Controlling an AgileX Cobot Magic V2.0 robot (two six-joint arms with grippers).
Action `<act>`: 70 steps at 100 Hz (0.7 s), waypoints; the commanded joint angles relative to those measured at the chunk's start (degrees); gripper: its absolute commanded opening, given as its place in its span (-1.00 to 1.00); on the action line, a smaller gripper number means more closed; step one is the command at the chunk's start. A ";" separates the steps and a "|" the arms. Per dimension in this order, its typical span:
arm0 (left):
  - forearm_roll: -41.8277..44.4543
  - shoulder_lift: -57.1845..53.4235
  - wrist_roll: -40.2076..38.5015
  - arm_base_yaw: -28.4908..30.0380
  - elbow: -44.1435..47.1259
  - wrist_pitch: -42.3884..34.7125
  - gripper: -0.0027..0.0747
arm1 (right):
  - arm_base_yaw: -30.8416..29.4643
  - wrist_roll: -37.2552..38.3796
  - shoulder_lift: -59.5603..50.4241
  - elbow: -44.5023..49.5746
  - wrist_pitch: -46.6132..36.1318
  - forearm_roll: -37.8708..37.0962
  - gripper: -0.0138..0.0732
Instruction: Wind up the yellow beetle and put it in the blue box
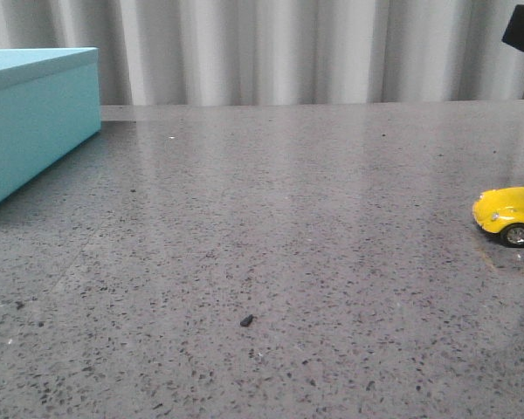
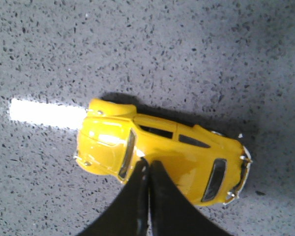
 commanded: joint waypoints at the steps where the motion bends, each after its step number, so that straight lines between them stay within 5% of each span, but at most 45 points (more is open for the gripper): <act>1: -0.47 1.16 -0.03 0.10 -2.06 -4.64 -0.99 | 0.02 -0.15 -0.63 -1.39 -1.21 -0.15 -0.78; 70: -0.47 1.16 -0.03 0.10 -2.06 -4.98 -0.99 | -3.36 3.87 1.34 0.86 3.21 -9.25 -0.78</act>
